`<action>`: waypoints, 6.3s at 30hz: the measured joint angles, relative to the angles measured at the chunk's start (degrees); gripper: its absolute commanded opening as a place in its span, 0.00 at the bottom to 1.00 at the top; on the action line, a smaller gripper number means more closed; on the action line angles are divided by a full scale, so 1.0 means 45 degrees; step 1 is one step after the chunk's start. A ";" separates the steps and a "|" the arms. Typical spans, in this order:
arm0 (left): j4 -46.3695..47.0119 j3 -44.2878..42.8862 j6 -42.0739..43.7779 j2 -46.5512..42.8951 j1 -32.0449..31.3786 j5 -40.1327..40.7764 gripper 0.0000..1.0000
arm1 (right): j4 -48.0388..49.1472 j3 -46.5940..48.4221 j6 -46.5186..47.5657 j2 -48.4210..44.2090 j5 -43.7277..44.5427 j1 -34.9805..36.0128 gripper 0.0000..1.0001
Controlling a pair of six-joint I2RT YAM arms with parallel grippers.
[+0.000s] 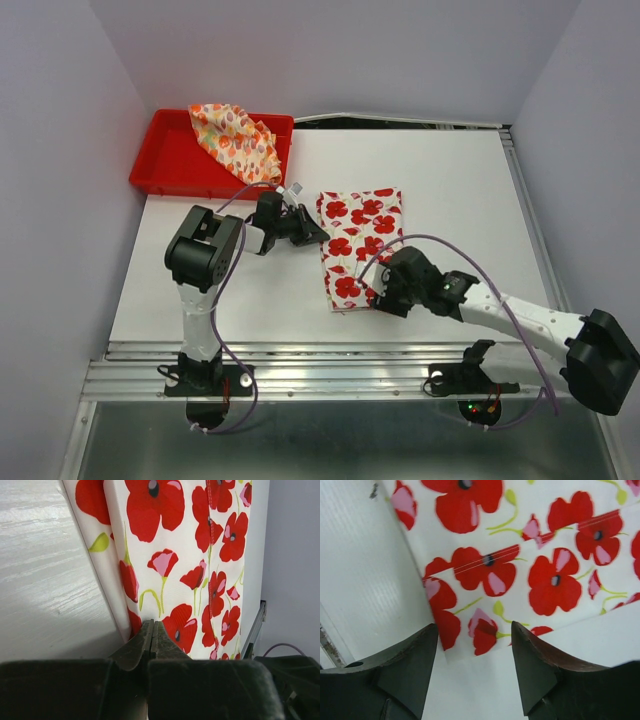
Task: Fold and stack the skirts
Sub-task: Fold the skirt
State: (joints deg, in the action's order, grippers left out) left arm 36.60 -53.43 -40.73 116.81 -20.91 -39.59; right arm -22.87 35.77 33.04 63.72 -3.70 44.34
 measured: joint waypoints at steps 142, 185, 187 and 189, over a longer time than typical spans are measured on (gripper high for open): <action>-0.6305 -0.4182 0.2628 0.0894 0.0316 0.0233 0.00 | -0.6800 1.2662 0.2633 1.1157 -0.8573 -0.5255 0.01; -0.6620 -0.4493 0.3143 0.1059 0.0355 0.0019 0.00 | -0.8937 1.9783 0.4027 1.6208 -0.7067 -0.6494 0.23; -0.6645 -0.4512 0.3143 0.1073 0.0364 -0.0024 0.00 | -0.8665 1.9778 0.3968 1.6208 -0.7004 -0.6494 0.37; -0.6664 -0.4517 0.3147 0.1078 0.0369 -0.0034 0.00 | -0.8189 1.9720 0.3813 1.6208 -0.6970 -0.6426 0.64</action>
State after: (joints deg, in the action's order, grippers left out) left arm 6.61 -73.76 -26.57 121.67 -19.25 -39.75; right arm -59.72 124.51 50.19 136.66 -35.07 15.42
